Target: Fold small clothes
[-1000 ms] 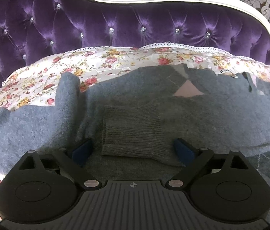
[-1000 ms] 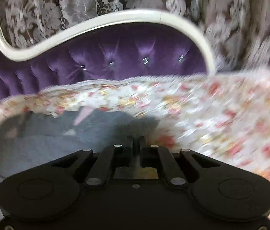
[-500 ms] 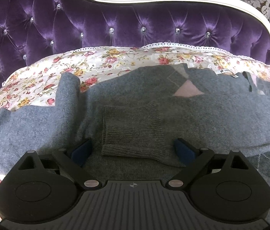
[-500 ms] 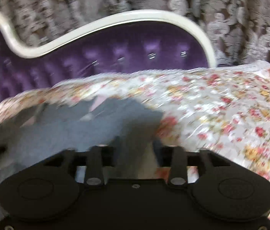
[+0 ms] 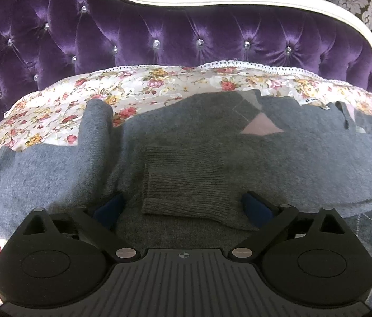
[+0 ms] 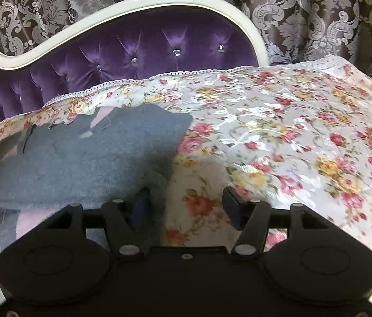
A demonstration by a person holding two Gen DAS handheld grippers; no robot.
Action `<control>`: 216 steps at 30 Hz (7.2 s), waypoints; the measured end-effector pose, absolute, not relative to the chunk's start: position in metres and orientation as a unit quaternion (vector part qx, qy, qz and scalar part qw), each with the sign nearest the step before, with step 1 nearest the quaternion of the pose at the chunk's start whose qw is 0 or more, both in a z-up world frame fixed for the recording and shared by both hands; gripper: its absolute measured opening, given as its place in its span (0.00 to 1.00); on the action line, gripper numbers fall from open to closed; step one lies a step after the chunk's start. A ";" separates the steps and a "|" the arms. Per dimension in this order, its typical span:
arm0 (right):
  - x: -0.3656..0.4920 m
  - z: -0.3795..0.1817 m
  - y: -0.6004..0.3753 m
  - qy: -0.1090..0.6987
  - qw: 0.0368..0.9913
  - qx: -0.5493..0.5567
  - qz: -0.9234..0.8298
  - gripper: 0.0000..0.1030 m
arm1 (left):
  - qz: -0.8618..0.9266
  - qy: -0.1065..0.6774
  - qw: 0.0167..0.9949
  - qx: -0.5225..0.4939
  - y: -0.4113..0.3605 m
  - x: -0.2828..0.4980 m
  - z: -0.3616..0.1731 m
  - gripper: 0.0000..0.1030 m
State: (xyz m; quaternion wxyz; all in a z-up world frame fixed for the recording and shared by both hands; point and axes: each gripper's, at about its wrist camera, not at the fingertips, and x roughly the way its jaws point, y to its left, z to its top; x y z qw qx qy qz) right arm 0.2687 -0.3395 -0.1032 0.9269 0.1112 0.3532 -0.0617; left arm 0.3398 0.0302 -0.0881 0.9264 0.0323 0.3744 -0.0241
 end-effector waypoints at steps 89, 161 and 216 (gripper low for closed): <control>0.161 -0.068 -0.236 0.283 0.920 0.209 0.173 1.00 | -0.256 0.215 0.942 -0.019 -0.058 0.321 0.073 0.08; 0.275 -0.070 -0.284 0.294 0.948 0.120 0.017 0.28 | -0.079 0.335 0.939 -0.010 0.066 0.315 -0.087 0.74; 0.032 -0.050 -0.245 0.270 0.952 0.090 0.109 0.99 | -0.098 0.370 0.923 -0.042 0.095 0.058 -0.048 0.88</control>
